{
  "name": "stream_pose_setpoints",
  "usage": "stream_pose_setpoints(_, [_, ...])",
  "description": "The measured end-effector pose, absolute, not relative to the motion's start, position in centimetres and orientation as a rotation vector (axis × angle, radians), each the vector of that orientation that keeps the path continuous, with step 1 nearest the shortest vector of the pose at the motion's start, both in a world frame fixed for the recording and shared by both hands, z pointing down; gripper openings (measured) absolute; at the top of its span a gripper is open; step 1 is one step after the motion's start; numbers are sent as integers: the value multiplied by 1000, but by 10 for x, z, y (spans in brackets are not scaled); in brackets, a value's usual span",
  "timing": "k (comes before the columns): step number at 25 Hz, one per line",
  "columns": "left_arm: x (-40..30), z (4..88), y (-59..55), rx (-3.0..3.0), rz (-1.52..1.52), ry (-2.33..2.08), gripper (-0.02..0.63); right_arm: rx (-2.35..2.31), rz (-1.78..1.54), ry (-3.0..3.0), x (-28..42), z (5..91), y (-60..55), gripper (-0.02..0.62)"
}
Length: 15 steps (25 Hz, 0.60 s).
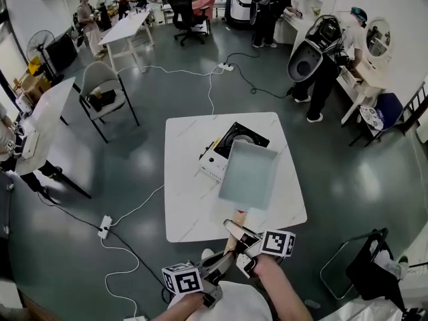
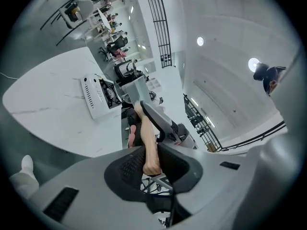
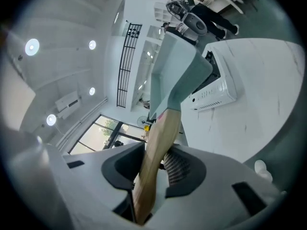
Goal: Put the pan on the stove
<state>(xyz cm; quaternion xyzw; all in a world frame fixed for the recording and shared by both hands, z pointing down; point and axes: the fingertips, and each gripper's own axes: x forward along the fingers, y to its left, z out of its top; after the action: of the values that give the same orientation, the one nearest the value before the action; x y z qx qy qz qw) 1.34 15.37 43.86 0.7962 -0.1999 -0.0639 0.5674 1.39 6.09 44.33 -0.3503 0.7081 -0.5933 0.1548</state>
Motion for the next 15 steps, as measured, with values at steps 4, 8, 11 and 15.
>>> stream_pose_setpoints(4, [18, 440, 110, 1873, -121, -428, 80, -1028, -1695, 2004, 20, 446, 17, 126])
stream_pose_setpoints(8, [28, 442, 80, 1866, -101, -399, 80, -1047, -1700, 1991, 32, 449, -13, 126])
stream_pose_setpoints(11, [39, 444, 62, 1855, -104, -388, 80, -1037, -1711, 1987, 42, 453, -30, 126])
stream_pose_setpoints(15, [57, 446, 47, 1844, -84, -378, 80, -1021, -1732, 1991, 58, 455, -46, 127])
